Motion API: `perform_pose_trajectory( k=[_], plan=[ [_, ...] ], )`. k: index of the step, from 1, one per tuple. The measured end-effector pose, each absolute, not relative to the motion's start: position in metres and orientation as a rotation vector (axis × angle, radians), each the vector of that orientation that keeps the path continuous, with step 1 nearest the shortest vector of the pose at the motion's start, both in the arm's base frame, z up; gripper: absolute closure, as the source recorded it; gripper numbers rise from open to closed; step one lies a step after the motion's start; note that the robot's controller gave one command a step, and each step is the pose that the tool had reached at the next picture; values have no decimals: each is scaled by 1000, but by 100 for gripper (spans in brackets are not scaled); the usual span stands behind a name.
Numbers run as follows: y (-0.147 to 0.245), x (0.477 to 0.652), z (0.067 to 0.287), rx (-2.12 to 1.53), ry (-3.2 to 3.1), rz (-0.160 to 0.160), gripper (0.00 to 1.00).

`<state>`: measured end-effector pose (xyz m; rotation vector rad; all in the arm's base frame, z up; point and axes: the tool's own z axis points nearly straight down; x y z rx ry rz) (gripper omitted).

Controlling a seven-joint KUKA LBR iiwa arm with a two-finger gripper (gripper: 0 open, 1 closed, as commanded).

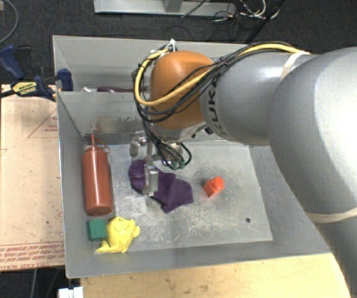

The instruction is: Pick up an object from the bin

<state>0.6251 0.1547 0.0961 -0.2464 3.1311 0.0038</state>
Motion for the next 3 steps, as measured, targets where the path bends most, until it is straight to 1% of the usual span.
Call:
perform_pose_trajectory(
  k=[1,3],
  plan=[
    [143,622,72,-255,3129,6,100],
    [143,622,74,-254,3128,7,100]
  ],
)
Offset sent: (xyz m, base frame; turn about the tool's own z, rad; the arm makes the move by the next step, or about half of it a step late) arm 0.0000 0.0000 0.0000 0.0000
